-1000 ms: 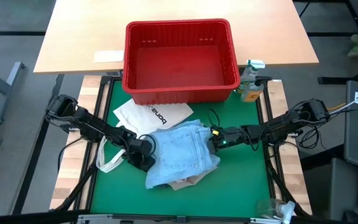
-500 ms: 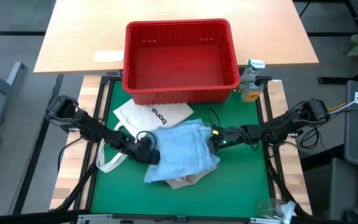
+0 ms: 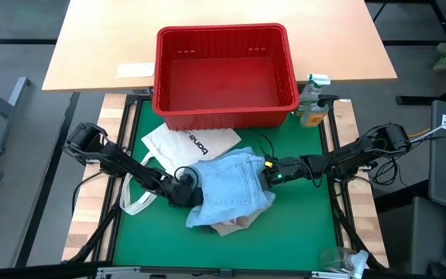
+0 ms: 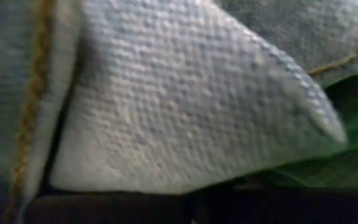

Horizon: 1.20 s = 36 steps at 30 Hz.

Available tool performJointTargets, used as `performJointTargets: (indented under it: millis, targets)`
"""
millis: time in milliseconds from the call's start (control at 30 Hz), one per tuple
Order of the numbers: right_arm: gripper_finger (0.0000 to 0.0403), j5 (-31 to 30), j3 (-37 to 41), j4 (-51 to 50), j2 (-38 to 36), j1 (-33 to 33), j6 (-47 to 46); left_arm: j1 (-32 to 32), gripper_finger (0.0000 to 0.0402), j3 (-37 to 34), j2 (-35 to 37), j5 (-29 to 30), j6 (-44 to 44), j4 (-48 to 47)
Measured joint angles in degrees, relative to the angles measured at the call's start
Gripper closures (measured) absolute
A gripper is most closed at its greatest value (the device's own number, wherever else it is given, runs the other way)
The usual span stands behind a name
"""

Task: Fold laundry
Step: Put the stacked clothing into the red laundry bin

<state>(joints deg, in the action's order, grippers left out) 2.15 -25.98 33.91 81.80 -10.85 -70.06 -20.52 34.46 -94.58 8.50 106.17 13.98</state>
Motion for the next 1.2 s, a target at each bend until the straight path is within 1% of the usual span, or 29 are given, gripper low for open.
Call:
performJointTargets:
  millis: [100, 200, 300, 367, 467, 600, 667, 767, 867, 1033, 1100, 1200]
  targets:
    - [0.0386, -0.1, 0.0, 0.0, 0.0, 0.0, 0.0, 0.6, 0.0195, 0.6, -0.2, 2.1, -0.1, 0.1]
    - [0.0386, -0.2, 0.0, 0.0, 0.0, 0.0, 0.1, 1.1, 0.0195, 1.2, -2.1, 3.2, -0.1, 2.1]
    - [0.0386, -0.5, 0.0, -0.5, 0.0, 0.0, 0.2, 1.5, 0.0195, 1.2, -6.2, 4.2, -0.1, 9.9]
    - [0.0386, -0.5, 0.0, -0.8, -0.1, 0.0, 0.2, 2.1, 0.0195, 1.5, -8.1, 4.5, -0.1, 13.5]
    - [0.0386, -0.4, 0.0, -1.0, -0.1, 0.0, 0.3, 2.6, 0.0195, 2.6, -9.2, 4.8, -0.4, 13.3]
    - [0.0386, -0.4, 0.0, -1.0, -0.1, 0.0, 0.6, 3.7, 0.0204, 3.9, -9.7, 6.9, -5.7, 14.4]
    - [0.0386, -0.7, 0.0, -1.0, -0.1, 0.0, 1.6, 4.4, 0.022, 4.7, -9.8, 6.9, -7.5, 14.4]
    - [0.0386, -1.0, 0.0, -0.8, -0.1, 0.0, 2.1, 5.0, 0.0256, 5.8, -9.9, 6.9, -11.5, 14.1]
    - [0.0386, -1.0, 0.1, -0.5, -0.1, 0.0, 2.1, 5.6, 0.0299, 6.0, -10.1, 7.0, -14.9, 16.0]
    - [0.0386, -1.0, 0.2, 2.0, 0.1, 0.0, 1.9, 5.7, 0.0378, 6.0, -10.0, 7.2, -15.6, 17.7]
    - [0.0386, -1.0, 0.2, 2.9, 0.1, 0.0, 1.8, 5.7, 0.0387, 6.0, -9.4, 6.7, -15.6, 17.7]
    - [0.0386, -1.0, 0.2, 3.5, 0.1, 0.0, 1.7, 5.7, 0.0385, 6.0, -8.1, 6.3, -15.7, 17.3]
